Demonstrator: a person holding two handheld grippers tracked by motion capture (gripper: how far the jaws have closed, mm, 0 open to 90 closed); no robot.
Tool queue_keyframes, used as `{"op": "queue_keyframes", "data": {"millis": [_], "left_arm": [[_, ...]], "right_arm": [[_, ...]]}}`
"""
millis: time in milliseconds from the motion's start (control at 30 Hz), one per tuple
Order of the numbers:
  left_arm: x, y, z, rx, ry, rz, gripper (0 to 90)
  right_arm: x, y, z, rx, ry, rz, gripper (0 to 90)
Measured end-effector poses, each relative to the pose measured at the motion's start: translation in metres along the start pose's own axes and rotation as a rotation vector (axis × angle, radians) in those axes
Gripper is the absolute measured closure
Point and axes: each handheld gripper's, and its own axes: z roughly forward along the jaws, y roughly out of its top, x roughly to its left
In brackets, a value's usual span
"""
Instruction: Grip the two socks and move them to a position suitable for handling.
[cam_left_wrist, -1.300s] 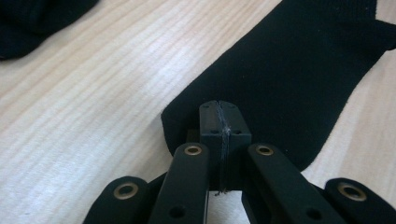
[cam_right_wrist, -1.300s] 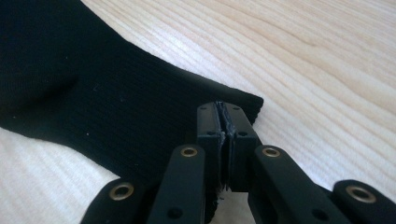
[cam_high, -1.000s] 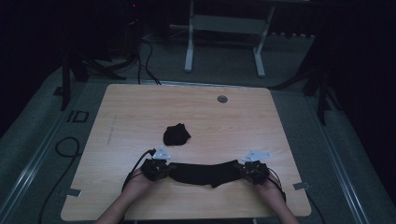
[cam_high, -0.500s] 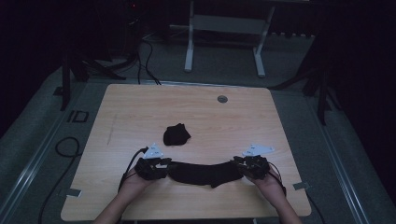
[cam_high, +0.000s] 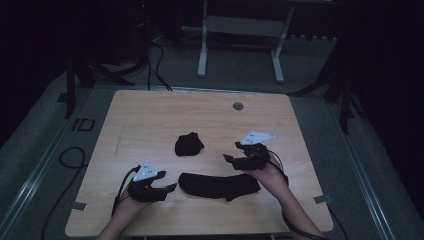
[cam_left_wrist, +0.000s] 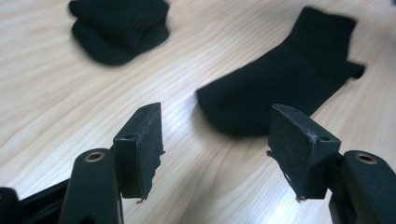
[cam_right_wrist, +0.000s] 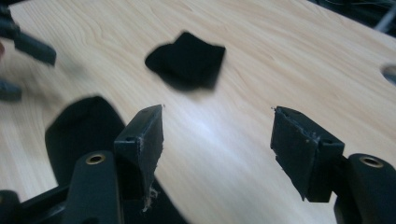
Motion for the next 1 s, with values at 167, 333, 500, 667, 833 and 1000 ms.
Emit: {"op": "queue_keyframes", "data": {"millis": [167, 333, 500, 667, 833, 1000], "left_arm": [[0.004, -0.007, -0.002, -0.008, -0.009, -0.033, 35.9], [0.0, -0.007, -0.001, -0.024, -0.019, -0.023, 35.9], [-0.001, -0.007, 0.001, -0.022, -0.021, -0.026, 35.9], [0.001, -0.007, 0.0, -0.027, -0.02, -0.027, 35.9], [0.007, -0.006, -0.001, -0.044, -0.021, -0.03, 35.8], [0.009, -0.008, -0.003, -0.045, -0.019, -0.037, 35.8]], "right_arm": [[0.0, 0.032, 0.032, 0.027, 0.045, -0.004, 32.7], [0.001, 0.053, 0.077, 0.064, 0.076, 0.021, 32.6], [0.005, 0.064, 0.119, 0.114, 0.103, 0.025, 37.3], [0.007, 0.069, 0.157, 0.166, 0.073, 0.046, 36.4], [0.017, 0.063, 0.189, 0.243, 0.012, 0.043, 33.6], [0.026, 0.057, 0.201, 0.251, -0.023, 0.014, 36.7]]}}
